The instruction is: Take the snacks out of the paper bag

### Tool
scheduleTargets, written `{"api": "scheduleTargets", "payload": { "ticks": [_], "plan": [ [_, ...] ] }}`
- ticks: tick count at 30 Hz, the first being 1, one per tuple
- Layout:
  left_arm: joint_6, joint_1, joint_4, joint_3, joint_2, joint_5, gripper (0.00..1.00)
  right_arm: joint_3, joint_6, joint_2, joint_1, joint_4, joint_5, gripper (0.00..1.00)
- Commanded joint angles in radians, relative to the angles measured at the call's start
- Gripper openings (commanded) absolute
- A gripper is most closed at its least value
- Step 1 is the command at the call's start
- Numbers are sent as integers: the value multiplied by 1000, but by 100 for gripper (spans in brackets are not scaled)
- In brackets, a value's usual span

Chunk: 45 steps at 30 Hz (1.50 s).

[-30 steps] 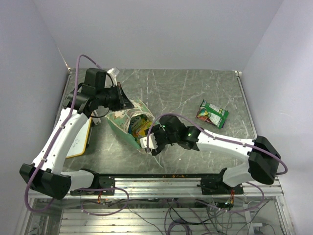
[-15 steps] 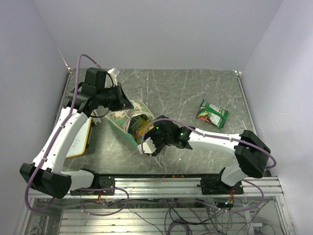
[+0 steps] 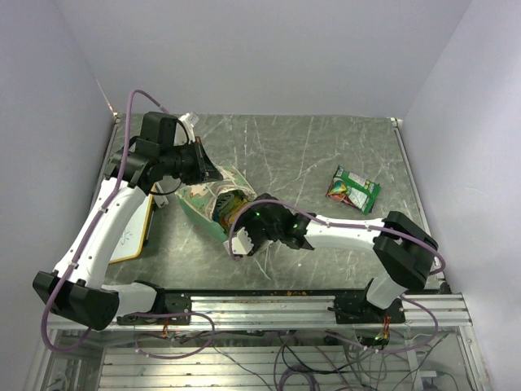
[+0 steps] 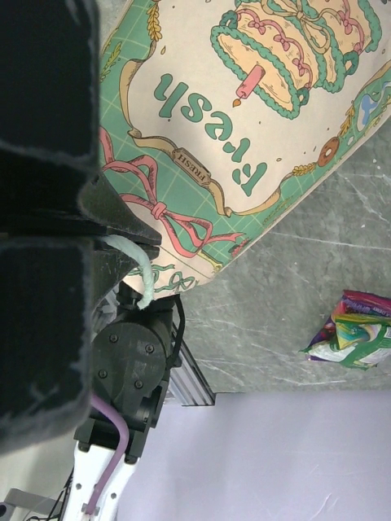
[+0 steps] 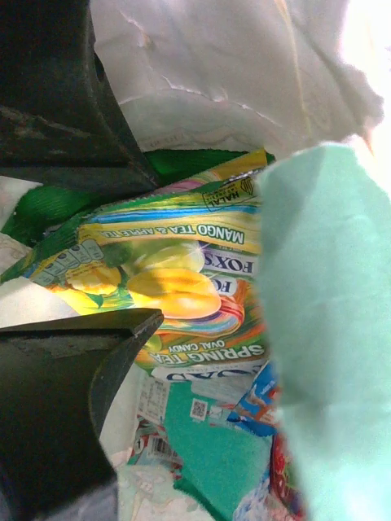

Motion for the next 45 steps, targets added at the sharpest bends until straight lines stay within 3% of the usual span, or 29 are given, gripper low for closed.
{"api": "scheduleTargets", "payload": {
  "ticks": [1, 5, 8, 12, 15, 21, 28, 36, 39, 45],
  "plan": [
    [11, -3, -22, 38, -14, -14, 7, 1, -35, 59, 1, 91, 10, 56],
    [9, -3, -29, 48, -15, -24, 7, 28, -51, 101, -3, 80, 2, 55],
    [15, -3, -26, 33, -31, -43, 7, 50, -60, 110, -16, 66, -25, 46],
    [-2, -2, -32, 24, -27, -31, 7, 93, -41, 79, -23, -23, -56, 10],
    [-29, 0, 6, -1, -44, -41, 7, 87, -41, 25, -26, -43, -87, 0],
    [7, 6, -21, 63, -7, -75, 7, 128, 12, -60, -25, -159, -97, 0],
    [20, 14, -21, 90, -1, -111, 7, 228, 126, -147, -27, -349, -237, 0],
    [7, 20, 20, 59, 18, -105, 7, 365, 528, -265, -54, -432, -390, 0],
    [-1, 20, 59, 33, 22, -92, 7, 413, 583, -321, -67, -491, -436, 0],
    [13, 21, 61, 61, 68, -91, 7, 453, 653, -482, -94, -522, -318, 0]
  ]
}}
